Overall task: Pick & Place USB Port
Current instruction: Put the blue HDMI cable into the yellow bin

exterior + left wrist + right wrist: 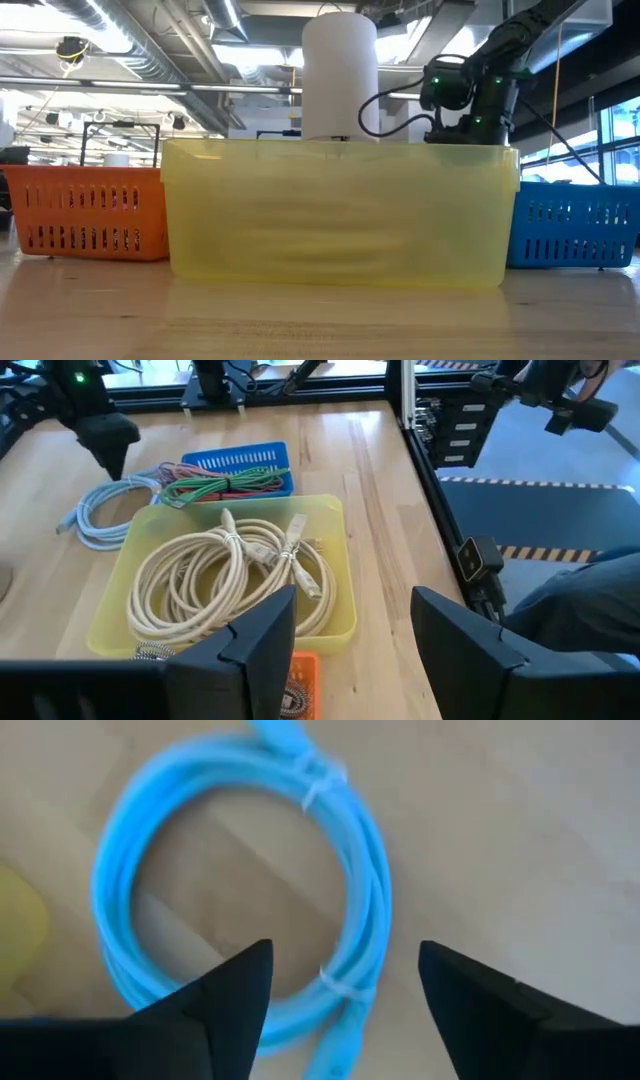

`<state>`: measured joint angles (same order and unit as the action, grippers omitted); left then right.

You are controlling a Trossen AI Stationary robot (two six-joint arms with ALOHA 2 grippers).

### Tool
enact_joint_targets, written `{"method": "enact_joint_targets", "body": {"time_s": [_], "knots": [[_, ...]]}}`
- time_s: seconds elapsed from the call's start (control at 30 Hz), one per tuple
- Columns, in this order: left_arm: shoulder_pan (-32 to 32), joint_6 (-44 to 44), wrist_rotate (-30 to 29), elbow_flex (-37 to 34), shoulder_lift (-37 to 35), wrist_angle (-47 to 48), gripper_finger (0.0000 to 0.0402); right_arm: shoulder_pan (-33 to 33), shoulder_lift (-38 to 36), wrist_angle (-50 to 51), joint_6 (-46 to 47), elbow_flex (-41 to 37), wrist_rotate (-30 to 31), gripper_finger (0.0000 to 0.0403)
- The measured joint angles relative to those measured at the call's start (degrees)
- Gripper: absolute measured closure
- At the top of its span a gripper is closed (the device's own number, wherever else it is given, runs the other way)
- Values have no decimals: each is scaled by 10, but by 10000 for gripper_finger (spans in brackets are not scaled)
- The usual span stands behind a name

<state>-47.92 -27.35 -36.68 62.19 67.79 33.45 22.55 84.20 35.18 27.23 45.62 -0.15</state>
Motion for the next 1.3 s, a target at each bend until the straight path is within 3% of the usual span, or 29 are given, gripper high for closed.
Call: {"method": "enact_joint_targets", "body": {"time_s": [0.27,0.63,0.87,1.0,1.23,1.3], "knots": [[0,0,-4,0,0,0,210,-1,5,-75,11,0,47,162],[0,-4,-3,0,0,0,210,-3,112,-75,22,3,62,186],[0,-4,-2,0,0,0,210,-4,115,-71,37,3,76,196],[0,-4,-4,0,0,0,210,-3,97,-70,38,-1,78,238],[0,-4,-7,0,0,0,210,-2,86,-49,35,0,85,370],[0,-4,-8,0,0,0,210,-2,86,-43,30,1,85,372]]}}
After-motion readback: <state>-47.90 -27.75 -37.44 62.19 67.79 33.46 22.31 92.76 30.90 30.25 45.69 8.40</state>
